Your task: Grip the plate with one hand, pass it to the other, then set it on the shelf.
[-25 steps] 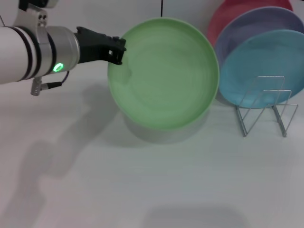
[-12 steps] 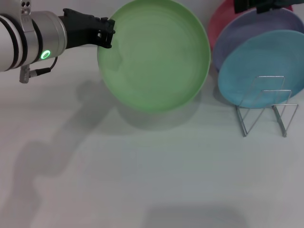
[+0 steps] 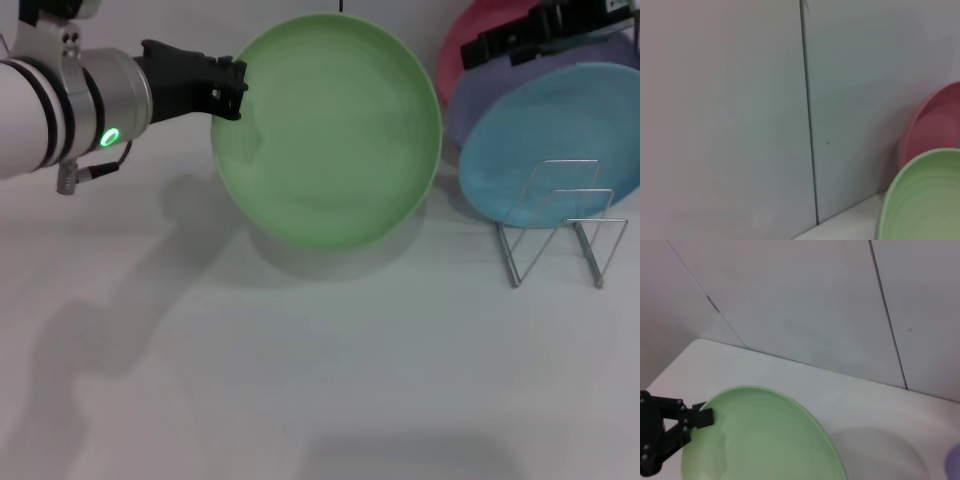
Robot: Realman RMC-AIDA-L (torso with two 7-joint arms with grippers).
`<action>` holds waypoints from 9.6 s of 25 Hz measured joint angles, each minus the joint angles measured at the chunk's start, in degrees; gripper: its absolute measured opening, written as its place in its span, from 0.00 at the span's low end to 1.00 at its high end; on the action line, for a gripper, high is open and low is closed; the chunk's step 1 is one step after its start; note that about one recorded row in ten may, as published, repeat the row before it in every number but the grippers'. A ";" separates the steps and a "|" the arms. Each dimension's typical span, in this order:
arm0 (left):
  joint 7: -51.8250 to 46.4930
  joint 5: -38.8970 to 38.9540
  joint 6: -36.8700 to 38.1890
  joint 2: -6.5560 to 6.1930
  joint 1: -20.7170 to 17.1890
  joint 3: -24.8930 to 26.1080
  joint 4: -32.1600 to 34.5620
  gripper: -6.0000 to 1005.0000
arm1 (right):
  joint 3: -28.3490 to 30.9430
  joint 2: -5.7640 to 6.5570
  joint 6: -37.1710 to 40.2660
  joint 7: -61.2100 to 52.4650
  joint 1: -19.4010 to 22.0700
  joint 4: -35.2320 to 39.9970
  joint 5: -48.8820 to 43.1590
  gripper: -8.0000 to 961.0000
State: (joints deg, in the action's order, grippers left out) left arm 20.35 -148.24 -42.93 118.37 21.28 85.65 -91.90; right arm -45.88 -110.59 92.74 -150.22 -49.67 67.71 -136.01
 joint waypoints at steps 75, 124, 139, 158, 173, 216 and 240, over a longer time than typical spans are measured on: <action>1.41 5.19 1.47 -0.15 0.48 -1.07 1.34 0.04 | -11.05 -2.88 -14.45 5.89 -4.05 -10.34 -1.91 0.34; 15.84 16.21 61.73 0.07 -12.48 -16.61 14.17 0.86 | -3.82 -5.73 -4.70 32.30 4.50 17.16 -4.19 0.07; 0.83 16.12 77.29 0.29 -5.00 -23.08 35.53 0.86 | -1.81 -5.99 1.63 46.13 4.81 23.81 -11.00 0.07; -2.39 16.23 78.10 0.28 -1.88 -24.16 39.79 0.86 | -0.85 -6.87 1.19 53.58 6.65 28.31 -13.41 0.07; -2.42 16.32 76.93 0.25 0.43 -25.14 40.60 0.86 | -0.96 -7.90 1.85 54.37 9.01 32.16 -13.76 0.07; -5.30 16.27 73.77 0.34 5.27 -25.53 44.29 0.86 | -3.19 -9.30 2.89 69.95 18.37 34.25 -11.57 0.14; -5.50 15.98 73.37 0.06 5.62 -25.44 45.99 0.86 | -3.05 -9.29 3.55 52.26 19.17 44.86 -1.83 0.69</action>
State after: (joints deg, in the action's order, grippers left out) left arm 14.85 -132.25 30.44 118.44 26.91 60.22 -45.91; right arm -48.93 -119.88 96.29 -97.96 -30.50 112.57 -137.84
